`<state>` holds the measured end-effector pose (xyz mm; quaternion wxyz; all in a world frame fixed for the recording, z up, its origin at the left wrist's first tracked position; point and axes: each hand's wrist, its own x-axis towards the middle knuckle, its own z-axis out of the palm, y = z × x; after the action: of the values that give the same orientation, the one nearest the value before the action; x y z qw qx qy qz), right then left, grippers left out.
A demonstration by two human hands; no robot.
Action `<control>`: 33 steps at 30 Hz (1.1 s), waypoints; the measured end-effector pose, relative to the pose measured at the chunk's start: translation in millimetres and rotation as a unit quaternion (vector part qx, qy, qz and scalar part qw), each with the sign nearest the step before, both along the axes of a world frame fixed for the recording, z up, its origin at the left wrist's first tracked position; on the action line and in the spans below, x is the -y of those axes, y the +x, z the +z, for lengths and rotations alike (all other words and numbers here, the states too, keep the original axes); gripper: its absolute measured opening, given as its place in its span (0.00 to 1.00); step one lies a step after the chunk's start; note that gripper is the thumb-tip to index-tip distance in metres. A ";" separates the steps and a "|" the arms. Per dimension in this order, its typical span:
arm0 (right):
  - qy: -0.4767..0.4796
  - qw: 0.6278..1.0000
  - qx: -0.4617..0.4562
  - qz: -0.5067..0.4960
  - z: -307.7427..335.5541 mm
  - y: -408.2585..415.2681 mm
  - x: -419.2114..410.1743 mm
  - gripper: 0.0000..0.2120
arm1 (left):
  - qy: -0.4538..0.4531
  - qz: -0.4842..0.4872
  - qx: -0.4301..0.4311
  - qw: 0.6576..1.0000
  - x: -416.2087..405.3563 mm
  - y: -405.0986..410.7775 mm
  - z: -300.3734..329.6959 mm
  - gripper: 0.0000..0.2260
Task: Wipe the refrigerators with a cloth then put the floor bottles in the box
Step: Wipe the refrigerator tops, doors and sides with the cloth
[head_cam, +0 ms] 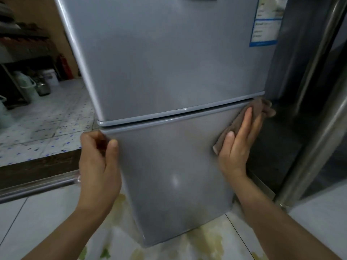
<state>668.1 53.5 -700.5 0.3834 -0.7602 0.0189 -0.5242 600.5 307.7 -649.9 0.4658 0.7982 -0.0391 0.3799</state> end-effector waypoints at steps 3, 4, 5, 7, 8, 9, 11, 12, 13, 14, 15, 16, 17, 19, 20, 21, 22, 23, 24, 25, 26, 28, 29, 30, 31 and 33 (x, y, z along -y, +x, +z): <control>0.038 0.999 0.026 0.001 18.4 9.9 7.5 0.29 | 0.018 -0.001 0.007 1.000 -3.8 1.3 -3.9 0.03; 0.061 0.997 0.040 -0.006 23.8 13.5 8.0 0.29 | 0.023 -0.001 0.016 1.000 -4.4 1.8 -4.5 0.03; 0.079 0.995 0.052 -0.014 27.2 16.7 9.1 0.30 | 0.027 -0.001 0.023 0.999 -4.6 2.4 -4.6 0.03; 0.096 0.993 0.066 -0.025 25.7 19.0 12.2 0.29 | 0.032 0.001 0.030 0.999 -3.8 3.0 -4.0 0.02; 0.104 0.992 0.068 -0.025 21.2 19.6 14.2 0.29 | 0.031 0.003 0.031 0.999 -3.2 3.3 -3.8 0.01; 0.115 0.991 0.065 -0.019 14.9 20.1 16.5 0.28 | 0.028 0.004 0.034 0.999 -2.4 3.6 -4.1 0.01; 0.127 0.991 0.050 -0.006 -3.8 19.6 20.3 0.27 | 0.027 0.008 0.040 0.999 -1.4 3.5 -5.7 0.02; 0.129 0.991 0.037 -0.001 -15.9 18.5 21.1 0.26 | 0.026 0.008 0.042 0.999 -0.9 3.3 -6.0 0.02; 0.136 0.990 0.023 0.005 -28.7 17.0 21.2 0.26 | 0.026 0.006 0.043 0.999 -0.1 3.5 -5.7 0.02; 0.154 0.988 0.002 0.014 -43.0 14.0 20.6 0.26 | 0.027 0.003 0.044 0.999 0.4 3.0 -5.5 0.03; 0.182 0.983 -0.022 0.023 -56.2 9.8 19.3 0.26 | 0.027 -0.001 0.046 0.999 0.7 2.6 -5.1 0.04; 0.217 0.974 -0.048 0.033 -66.3 4.9 17.4 0.27 | 0.025 -0.003 0.047 0.999 1.4 1.9 -3.6 0.05; 0.248 0.965 -0.071 0.040 -73.5 0.4 15.7 0.27 | 0.023 -0.005 0.044 0.999 1.4 0.8 -2.7 0.06; 0.290 0.951 -0.096 0.043 -75.5 -5.9 11.1 0.28 | 0.012 -0.016 0.025 0.999 -0.7 -2.6 -5.1 0.02; 0.301 0.948 -0.095 0.042 -68.7 -7.4 7.4 0.28 | 0.003 -0.019 0.011 1.000 -2.4 -5.1 -8.7 0.02; 0.302 0.949 -0.086 0.040 -56.8 -8.6 2.2 0.29 | -0.006 -0.018 -0.003 1.000 -4.5 -8.4 -14.6 0.05; 0.292 0.953 -0.068 0.034 -41.5 -8.6 -4.7 0.31 | -0.006 -0.020 -0.018 1.000 -7.8 -12.1 -22.5 0.06; 0.274 0.960 -0.047 0.022 -24.9 -7.6 -12.7 0.32 | 0.002 -0.020 -0.032 0.999 -10.9 -15.8 -31.2 0.07; 0.250 0.968 -0.026 0.005 -9.3 -6.2 -21.3 0.33 | 0.016 -0.022 -0.049 0.998 -13.1 -19.4 -39.9 0.07; 0.220 0.975 -0.004 -0.011 4.0 -4.9 -30.3 0.33 | 0.034 -0.025 -0.067 0.997 -14.2 -22.2 -47.4 0.07; 0.187 0.982 0.018 -0.024 12.1 -3.2 -38.9 0.32 | 0.052 -0.027 -0.084 0.995 -14.4 -23.7 -53.1 0.06; 0.127 0.990 0.043 -0.041 6.7 -2.2 -54.8 0.30 | 0.074 -0.025 -0.108 0.991 -14.1 -23.1 -58.6 0.05; 0.105 0.993 0.041 -0.037 -7.2 -5.1 -62.5 0.29 | 0.076 -0.022 -0.111 0.991 -13.7 -21.9 -59.6 0.04; 0.087 0.995 0.031 -0.027 -26.5 -9.5 -69.2 0.28 | 0.074 -0.020 -0.109 0.991 -13.0 -20.4 -60.2 0.03; 0.070 0.997 0.014 -0.016 -48.8 -15.4 -74.7 0.28 | 0.070 -0.020 -0.107 0.992 -12.6 -19.3 -61.1 0.03; 0.050 0.998 -0.025 -0.002 -90.0 -25.7 -81.4 0.28 | 0.065 -0.023 -0.107 0.992 -13.1 -18.0 -62.9 0.03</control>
<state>642.4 134.9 -790.5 0.4196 -0.7529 0.0563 -0.5039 582.5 320.8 -712.8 0.4233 0.8618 -0.0321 0.2777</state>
